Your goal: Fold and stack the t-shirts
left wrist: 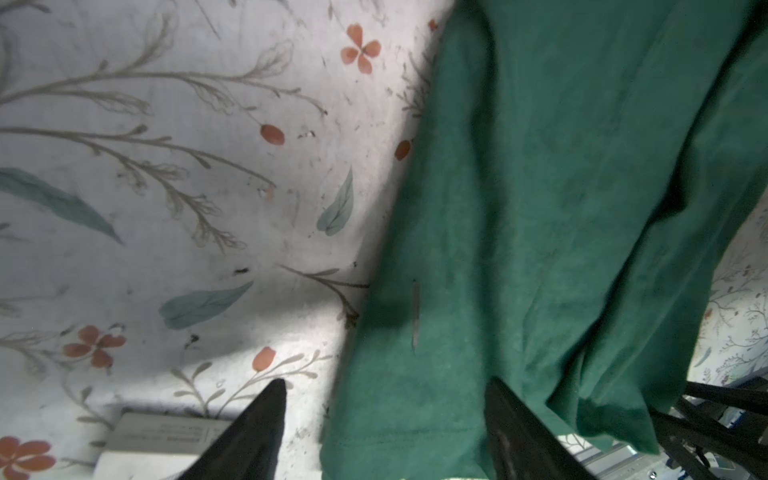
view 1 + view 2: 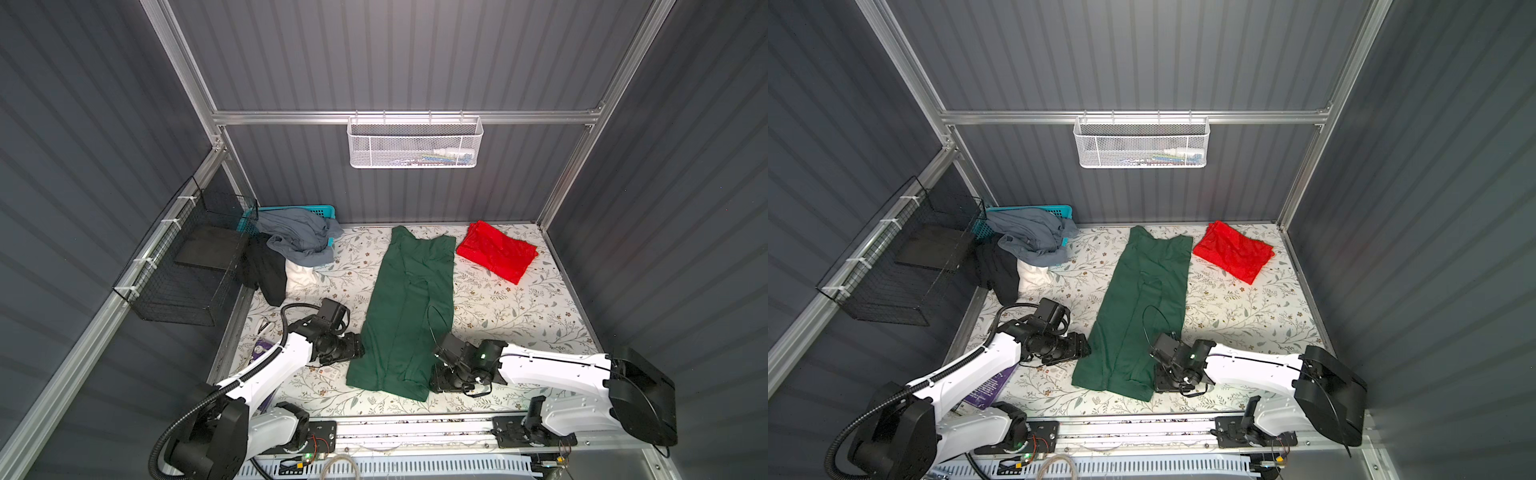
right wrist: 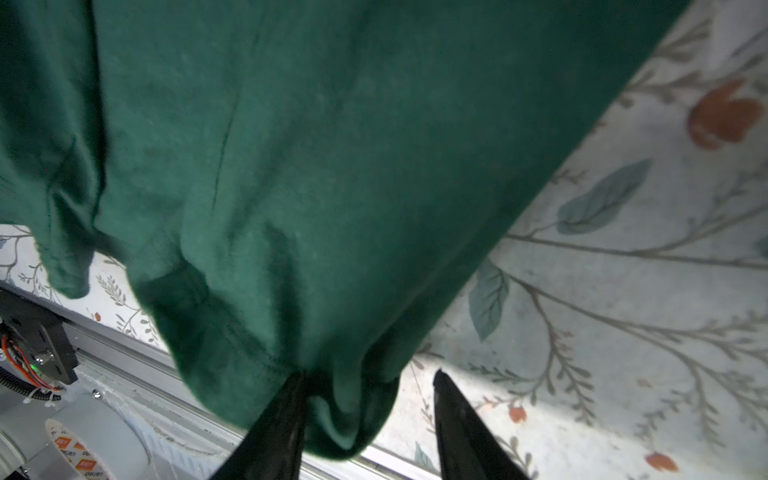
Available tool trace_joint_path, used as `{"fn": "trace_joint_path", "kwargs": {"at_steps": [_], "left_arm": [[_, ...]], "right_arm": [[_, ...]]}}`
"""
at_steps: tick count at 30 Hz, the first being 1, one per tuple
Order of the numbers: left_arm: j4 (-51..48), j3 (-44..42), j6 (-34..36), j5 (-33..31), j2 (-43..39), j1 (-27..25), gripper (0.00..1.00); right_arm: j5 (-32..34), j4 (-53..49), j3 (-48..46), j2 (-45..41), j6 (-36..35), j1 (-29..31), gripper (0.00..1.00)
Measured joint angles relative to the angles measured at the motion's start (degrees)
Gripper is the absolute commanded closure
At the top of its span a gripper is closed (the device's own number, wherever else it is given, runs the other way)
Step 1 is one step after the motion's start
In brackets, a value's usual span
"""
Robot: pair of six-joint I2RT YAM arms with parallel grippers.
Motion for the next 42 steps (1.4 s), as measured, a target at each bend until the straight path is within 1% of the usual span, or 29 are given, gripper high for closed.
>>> {"fn": "trace_joint_path", "kwargs": {"at_steps": [3,6,8,11,15,17,20,21,25,30,31,33,35,37,42], "left_arm": [[0.7,-1.07,-0.13,0.31,1.33,-0.17,0.29],[0.92,-2.14,-0.52,0.33,1.57,-0.57,0.29],[1.14,-2.75,-0.76,0.31,1.57,-0.85,0.32],[1.16,-3.04,-1.18,0.28,1.55,-1.22,0.33],[1.77,-3.5,-1.64,0.28,1.31,-2.1,0.39],[1.95,-3.72,-2.05,0.28,1.05,-2.58,0.43],[2.34,-4.28,-2.86,0.24,0.55,-3.34,0.52],[2.58,-4.48,-3.26,0.26,0.55,-3.65,0.57],[4.61,-4.87,-4.79,0.28,1.01,-6.43,0.64],[8.31,-4.79,-6.29,0.26,2.93,-10.95,0.76],[8.68,-4.61,-6.49,0.22,3.32,-11.52,0.79],[9.01,-4.09,-6.91,0.04,4.13,-12.24,0.83],[9.57,-3.78,-7.32,0.07,4.61,-12.79,0.89],[10.08,-3.54,-7.37,0.31,4.87,-13.16,0.92],[10.45,-1.4,-7.04,1.09,7.34,-14.6,0.94]], "right_arm": [[-0.59,1.11,0.02,1.29,-0.02,0.35,0.49],[-1.03,2.14,0.22,3.58,-0.04,0.85,0.51],[-1.4,2.8,0.61,4.48,-0.04,0.96,0.54],[-1.84,3.98,0.79,5.27,0.02,1.11,0.58],[-2.14,5.75,0.81,6.1,0.33,1.14,0.71],[-2.14,6.34,0.81,6.43,0.52,1.18,0.76],[-1.95,6.97,0.7,6.4,1.29,1.18,0.88],[-1.77,7.19,0.59,6.29,1.75,1.18,0.92],[-1.25,7.93,-0.87,4.59,3.06,0.85,0.99],[-0.26,8.09,-2.56,1.64,3.87,-0.35,1.0],[-0.09,8.04,-2.82,0.96,4.07,-0.57,1.0],[0.44,7.91,-3.3,-0.52,4.33,-0.96,1.0],[0.98,7.76,-3.98,-2.16,4.7,-1.42,1.0],[1.73,7.45,-5.09,-4.31,4.9,-1.9,1.0],[2.89,5.33,-7.89,-9.2,5.35,-2.38,1.0]]}}
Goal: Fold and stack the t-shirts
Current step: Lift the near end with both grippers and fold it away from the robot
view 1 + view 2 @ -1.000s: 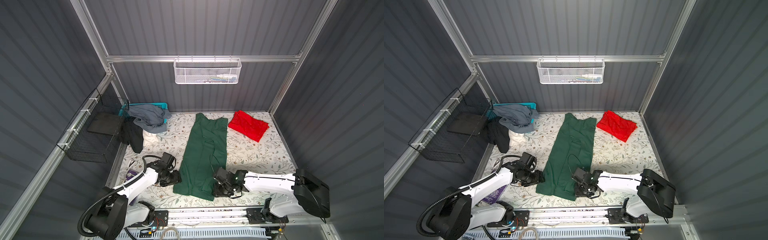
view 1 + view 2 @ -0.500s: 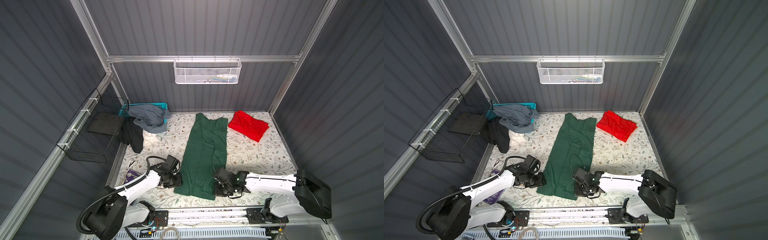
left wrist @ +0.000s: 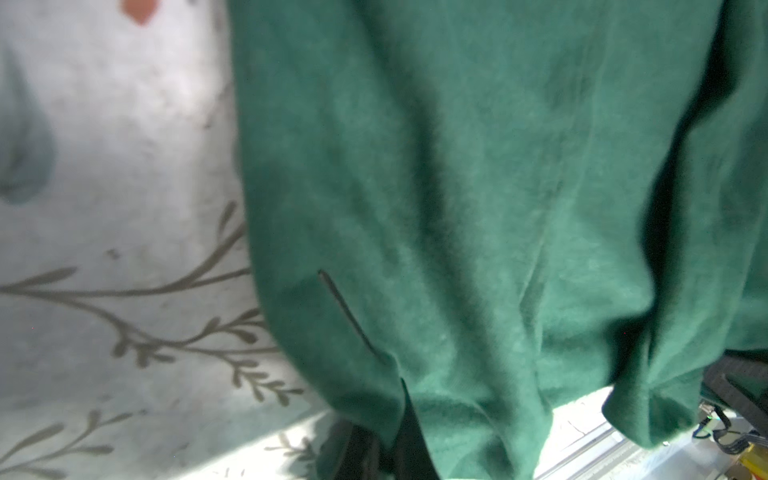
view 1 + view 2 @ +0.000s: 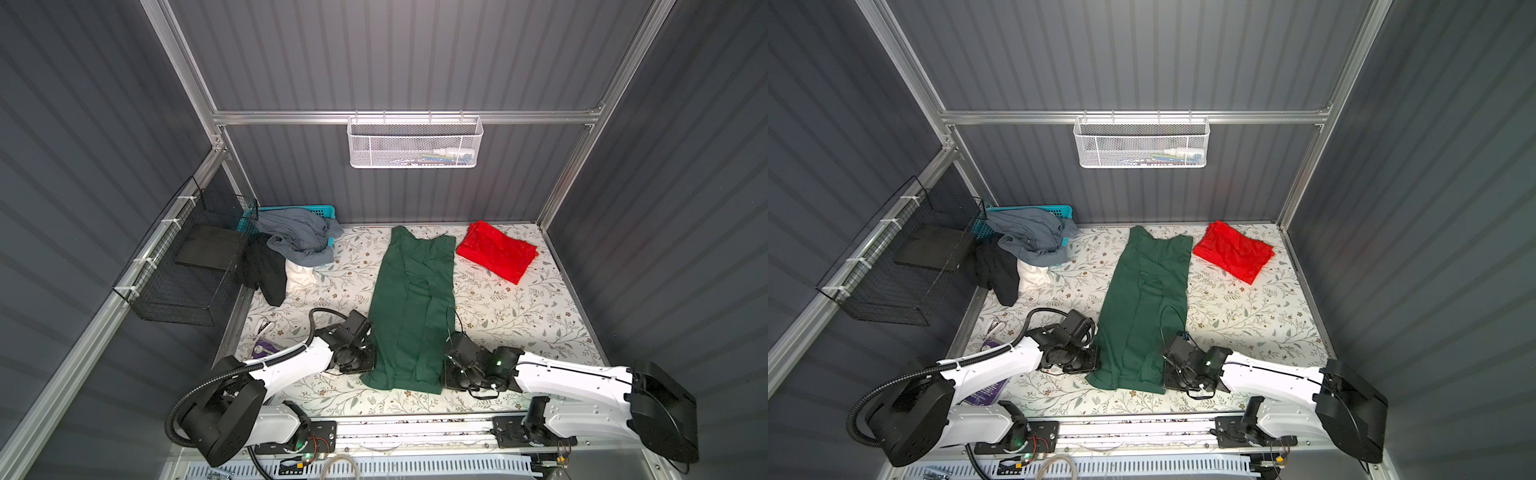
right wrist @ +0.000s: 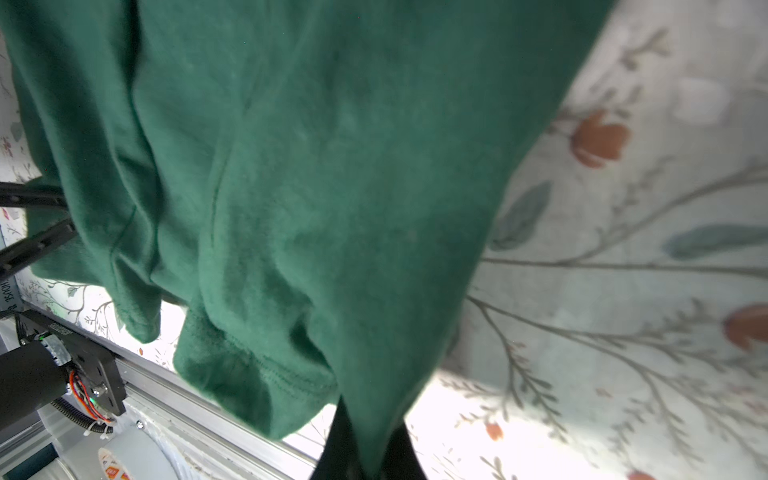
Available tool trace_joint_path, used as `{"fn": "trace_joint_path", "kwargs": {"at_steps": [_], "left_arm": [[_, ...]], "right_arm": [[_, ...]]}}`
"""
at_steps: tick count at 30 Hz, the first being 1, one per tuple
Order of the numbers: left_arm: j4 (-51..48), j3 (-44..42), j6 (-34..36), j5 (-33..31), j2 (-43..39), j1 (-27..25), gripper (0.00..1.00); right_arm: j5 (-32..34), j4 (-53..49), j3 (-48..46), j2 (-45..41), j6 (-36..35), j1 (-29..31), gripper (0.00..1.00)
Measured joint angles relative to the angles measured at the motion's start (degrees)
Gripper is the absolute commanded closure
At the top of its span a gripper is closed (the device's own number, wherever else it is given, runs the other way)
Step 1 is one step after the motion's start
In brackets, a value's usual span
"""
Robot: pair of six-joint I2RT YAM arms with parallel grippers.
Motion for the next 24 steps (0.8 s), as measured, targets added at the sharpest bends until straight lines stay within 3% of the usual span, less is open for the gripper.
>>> {"fn": "trace_joint_path", "kwargs": {"at_steps": [16,24], "left_arm": [[-0.74,10.19,-1.44,-1.05,6.4,-10.78,0.94],[-0.63,11.28,-4.61,-0.83,9.4,-11.1,1.0]], "right_arm": [[2.62,-8.39,-4.68,-14.93,2.58,-0.11,1.0],[3.76,-12.74,0.92,-11.45,1.22,-0.74,1.0]]}}
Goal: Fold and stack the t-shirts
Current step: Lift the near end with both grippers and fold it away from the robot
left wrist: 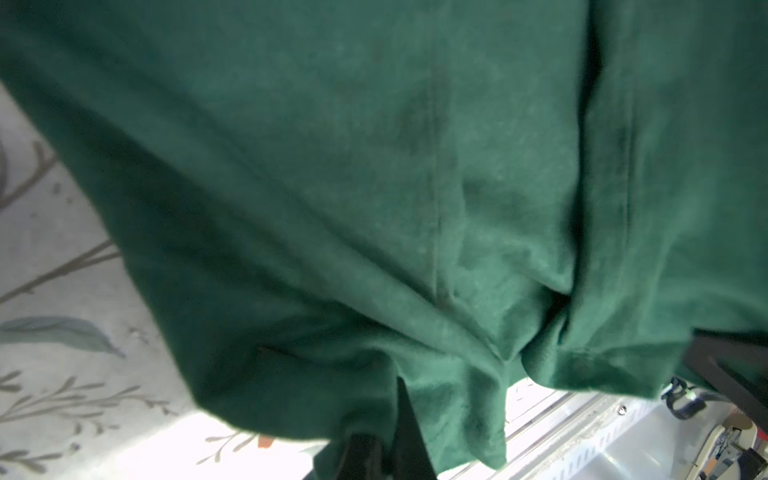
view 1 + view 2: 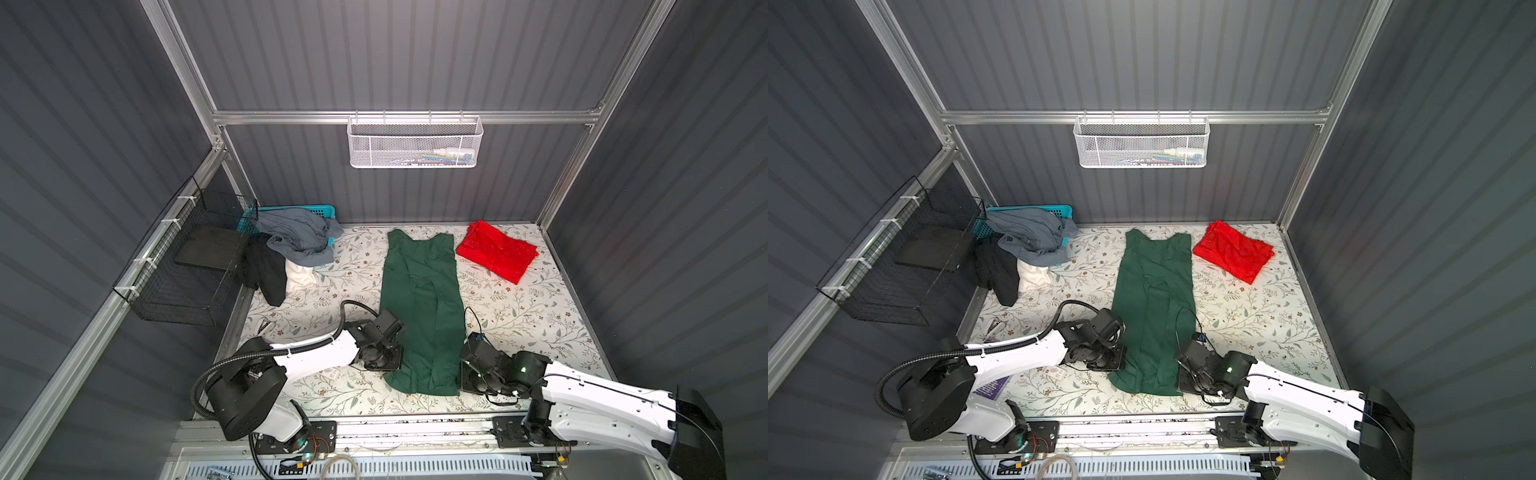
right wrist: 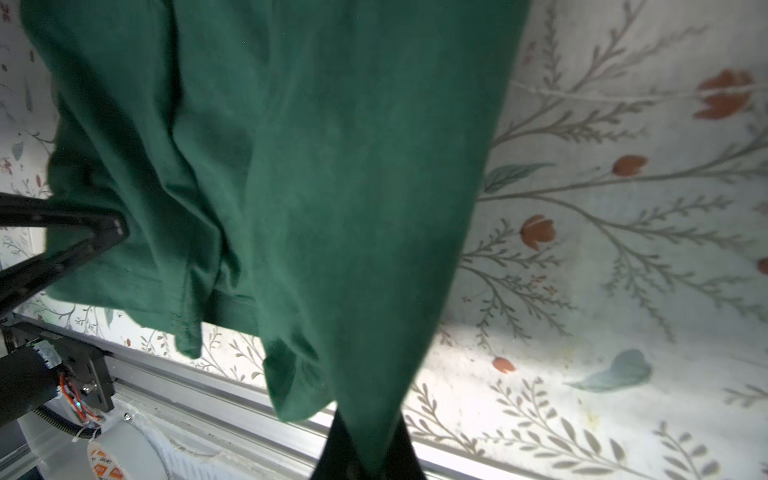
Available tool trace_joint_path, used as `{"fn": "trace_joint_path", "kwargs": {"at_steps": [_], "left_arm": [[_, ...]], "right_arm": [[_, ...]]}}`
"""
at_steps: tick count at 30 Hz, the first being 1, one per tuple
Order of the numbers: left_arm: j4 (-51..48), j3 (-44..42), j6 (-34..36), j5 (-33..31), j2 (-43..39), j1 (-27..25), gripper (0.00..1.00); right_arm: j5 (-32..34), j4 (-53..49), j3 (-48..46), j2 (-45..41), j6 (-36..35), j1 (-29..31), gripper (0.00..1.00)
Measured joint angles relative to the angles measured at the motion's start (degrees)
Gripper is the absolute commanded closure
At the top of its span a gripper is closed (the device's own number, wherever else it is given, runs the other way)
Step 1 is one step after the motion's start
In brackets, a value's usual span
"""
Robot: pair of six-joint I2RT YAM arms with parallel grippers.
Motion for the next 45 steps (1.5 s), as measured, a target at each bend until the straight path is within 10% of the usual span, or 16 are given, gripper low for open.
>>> {"fn": "trace_joint_path", "kwargs": {"at_steps": [24,45], "left_arm": [[-3.15,17.55,-1.2,-1.29,10.99,11.02,1.0],[-3.54,25.49,1.6,-1.31,17.25,16.74,1.0]], "right_arm": [[-13.35,1.03,14.97,16.13,-17.42,-24.39,1.0],[-15.82,5.4,26.23,29.64,-23.47,-34.18,1.0]]}}
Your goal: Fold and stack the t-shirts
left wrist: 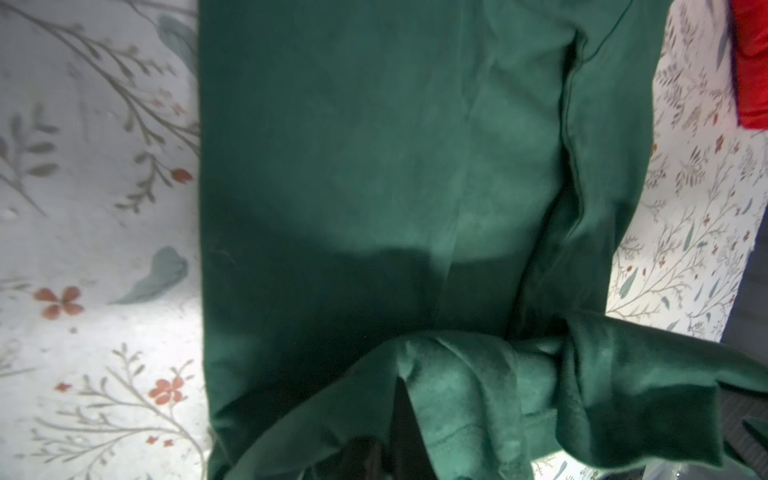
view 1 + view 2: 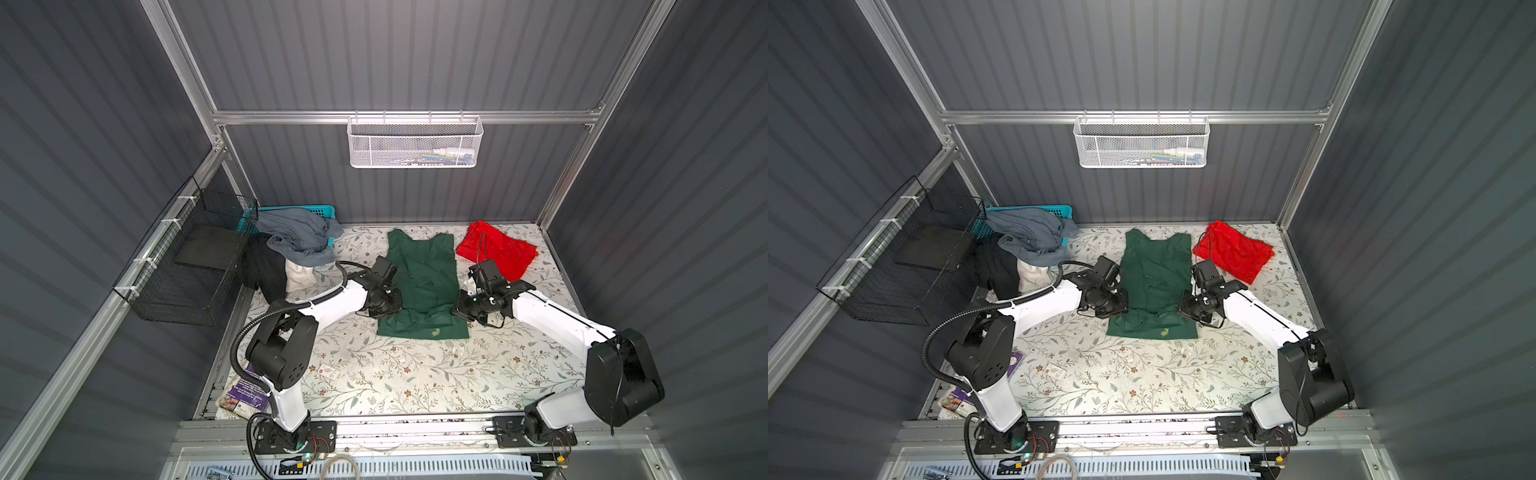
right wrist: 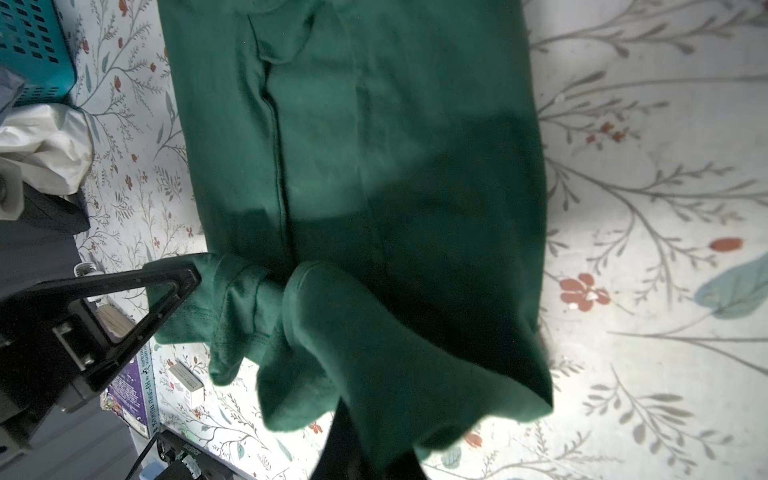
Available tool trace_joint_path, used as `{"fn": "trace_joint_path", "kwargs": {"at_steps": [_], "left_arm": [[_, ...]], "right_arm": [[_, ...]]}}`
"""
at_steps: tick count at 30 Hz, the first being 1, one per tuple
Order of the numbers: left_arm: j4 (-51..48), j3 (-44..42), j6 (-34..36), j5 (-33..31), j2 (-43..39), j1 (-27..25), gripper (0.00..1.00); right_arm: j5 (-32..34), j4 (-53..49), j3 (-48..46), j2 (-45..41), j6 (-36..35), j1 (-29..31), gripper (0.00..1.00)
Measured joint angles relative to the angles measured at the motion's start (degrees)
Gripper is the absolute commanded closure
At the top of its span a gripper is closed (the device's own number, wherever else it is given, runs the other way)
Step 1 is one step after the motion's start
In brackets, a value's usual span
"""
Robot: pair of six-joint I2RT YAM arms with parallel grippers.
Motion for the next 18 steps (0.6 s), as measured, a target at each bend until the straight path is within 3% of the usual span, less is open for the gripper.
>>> {"fn": "trace_joint_path", "kwargs": {"at_steps": [18], "left_arm": [[2.38,3.1,1.05,0.57,3.48,4.5,1.0]], "right_arm": [[-0.46,0.76,7.04,8.44,-1.22,-2.95,1.0]]}}
